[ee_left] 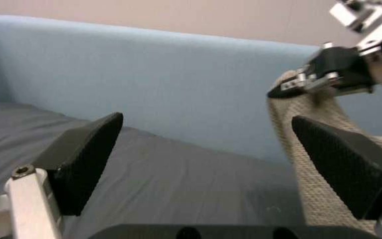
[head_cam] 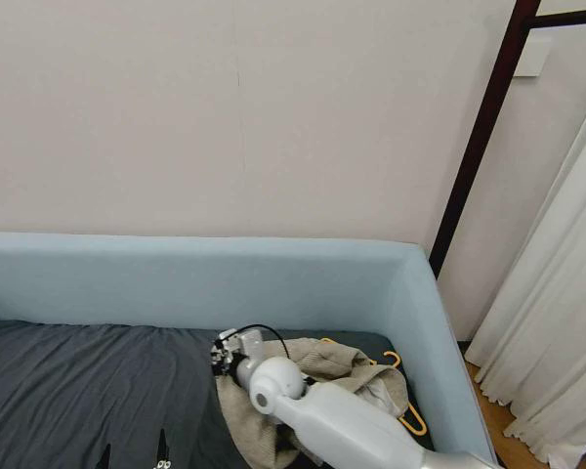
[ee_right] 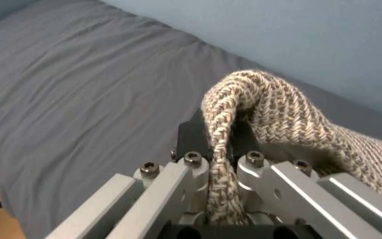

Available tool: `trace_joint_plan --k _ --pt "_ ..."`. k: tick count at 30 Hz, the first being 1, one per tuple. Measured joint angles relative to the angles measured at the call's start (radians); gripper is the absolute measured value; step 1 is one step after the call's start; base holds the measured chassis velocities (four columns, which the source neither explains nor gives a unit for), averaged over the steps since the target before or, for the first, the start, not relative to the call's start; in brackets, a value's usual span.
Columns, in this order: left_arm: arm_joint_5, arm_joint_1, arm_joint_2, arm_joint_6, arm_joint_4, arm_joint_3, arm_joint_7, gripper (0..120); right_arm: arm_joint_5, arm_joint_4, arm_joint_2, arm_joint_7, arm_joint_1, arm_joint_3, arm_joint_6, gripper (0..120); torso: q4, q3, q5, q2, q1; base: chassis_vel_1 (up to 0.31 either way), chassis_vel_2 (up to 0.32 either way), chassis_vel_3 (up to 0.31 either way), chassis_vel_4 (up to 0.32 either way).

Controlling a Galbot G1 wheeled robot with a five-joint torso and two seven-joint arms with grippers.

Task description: Pick up the clothes from the sofa and hang them on the clothes hanger.

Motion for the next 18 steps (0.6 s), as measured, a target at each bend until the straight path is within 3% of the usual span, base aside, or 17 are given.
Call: trace_joint_plan --k 5,8,10,18 --pt "0.005 0.001 -0.006 -0.002 -0.002 0.003 0.001 100 -0.062 -0.155 0.054 -0.004 0.02 -0.06 0.149 0 0.0004 0.0 0.0003 0.0 0.0 0.0 0.0 0.0 0.0" --pt "0.01 0.004 -0.01 -0.002 -0.005 0.003 0.001 100 -0.069 -0.222 0.057 -0.015 0.021 -0.052 0.178 0 -0.0005 0.0 0.0002 0.0 0.0 0.0 0.0 0.0 0.0" --pt "0.011 0.004 -0.01 -0.003 -0.005 0.004 0.002 100 -0.069 -0.221 0.057 -0.018 0.02 -0.051 0.176 3 -0.0006 0.0 0.0002 0.0 0.0 0.0 0.0 0.0 0.0" --pt "0.022 0.014 -0.017 -0.01 -0.011 0.002 0.001 100 -0.007 -0.049 0.031 -0.046 0.017 -0.104 0.107 34 0.0004 0.0 0.0005 0.0 0.0 0.0 0.0 0.0 0.0"
